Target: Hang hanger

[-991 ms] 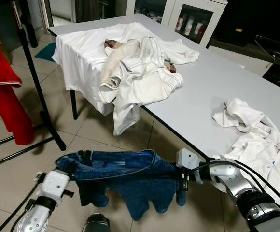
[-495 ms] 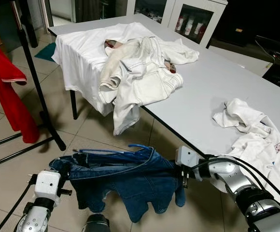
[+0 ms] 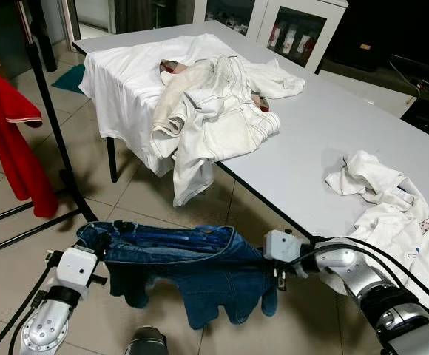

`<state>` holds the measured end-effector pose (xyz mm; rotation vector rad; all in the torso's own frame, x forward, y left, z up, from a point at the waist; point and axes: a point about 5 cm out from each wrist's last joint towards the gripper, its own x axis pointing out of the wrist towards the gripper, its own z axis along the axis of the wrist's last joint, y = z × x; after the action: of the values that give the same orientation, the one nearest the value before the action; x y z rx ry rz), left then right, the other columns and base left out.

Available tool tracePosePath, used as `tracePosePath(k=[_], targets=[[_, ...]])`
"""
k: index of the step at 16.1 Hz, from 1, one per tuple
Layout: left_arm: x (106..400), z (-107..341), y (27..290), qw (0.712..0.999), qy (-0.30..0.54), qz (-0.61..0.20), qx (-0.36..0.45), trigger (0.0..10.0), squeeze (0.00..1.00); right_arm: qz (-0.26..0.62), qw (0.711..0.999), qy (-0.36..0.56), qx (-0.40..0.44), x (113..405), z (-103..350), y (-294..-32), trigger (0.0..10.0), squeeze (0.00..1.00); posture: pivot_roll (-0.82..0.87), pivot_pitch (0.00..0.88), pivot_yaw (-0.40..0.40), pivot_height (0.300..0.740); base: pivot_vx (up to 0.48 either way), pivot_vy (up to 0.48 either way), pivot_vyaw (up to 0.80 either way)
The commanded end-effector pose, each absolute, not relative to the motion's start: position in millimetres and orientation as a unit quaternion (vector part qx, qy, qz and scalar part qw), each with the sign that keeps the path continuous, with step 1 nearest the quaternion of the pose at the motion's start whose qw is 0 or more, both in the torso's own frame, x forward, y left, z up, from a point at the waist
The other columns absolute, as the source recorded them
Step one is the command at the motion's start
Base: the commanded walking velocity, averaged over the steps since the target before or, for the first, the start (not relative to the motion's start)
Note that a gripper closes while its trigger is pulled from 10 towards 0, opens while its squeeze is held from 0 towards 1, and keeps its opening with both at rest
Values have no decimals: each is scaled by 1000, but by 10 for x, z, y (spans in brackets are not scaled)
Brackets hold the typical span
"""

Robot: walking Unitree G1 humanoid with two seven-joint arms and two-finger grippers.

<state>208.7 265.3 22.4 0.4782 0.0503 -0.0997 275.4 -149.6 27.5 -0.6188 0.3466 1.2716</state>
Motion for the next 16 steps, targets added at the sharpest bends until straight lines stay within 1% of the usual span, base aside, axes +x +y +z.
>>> tracePosePath(k=[1, 3, 6, 8, 12, 13, 14, 16], targets=[[2065, 309, 2922, 968, 26, 25, 247, 10000, 0, 525, 756, 225, -321, 2771, 255, -1948, 0, 0, 275, 20, -154, 710, 0, 0, 0], [2069, 306, 2893, 966, 26, 11, 258, 10000, 0, 510, 744, 240, -359, 2806, 242, -1971, 0, 0, 275, 19, -154, 710, 0, 0, 0], [2091, 283, 2797, 958, 28, -24, 285, 10000, 0, 485, 738, 257, -394, 2920, 287, -1965, 0, 0, 277, 20, -153, 710, 0, 0, 0], [2097, 278, 2774, 954, 30, -34, 295, 10000, 0, 480, 730, 264, -410, 2940, 291, -1974, 0, 0, 277, 20, -153, 710, 0, 0, 0], [2164, 298, 2684, 929, 27, -88, 359, 10000, 0, 470, 685, 283, -479, 3004, 334, -2028, 0, 0, 275, 18, -154, 710, 0, 0, 0], [2175, 305, 2669, 924, 25, -97, 368, 10000, 0, 469, 680, 286, -485, 3009, 337, -2034, 0, 0, 275, 19, -154, 710, 0, 0, 0], [2195, 311, 2625, 911, 24, -123, 393, 10000, 0, 468, 669, 291, -498, 3018, 342, -2039, 0, 0, 276, 20, -155, 710, 0, 0, 0], [2207, 305, 2572, 894, 22, -153, 421, 10000, 0, 466, 663, 291, -510, 3037, 353, -2026, 0, 0, 276, 20, -155, 710, 0, 0, 0]])
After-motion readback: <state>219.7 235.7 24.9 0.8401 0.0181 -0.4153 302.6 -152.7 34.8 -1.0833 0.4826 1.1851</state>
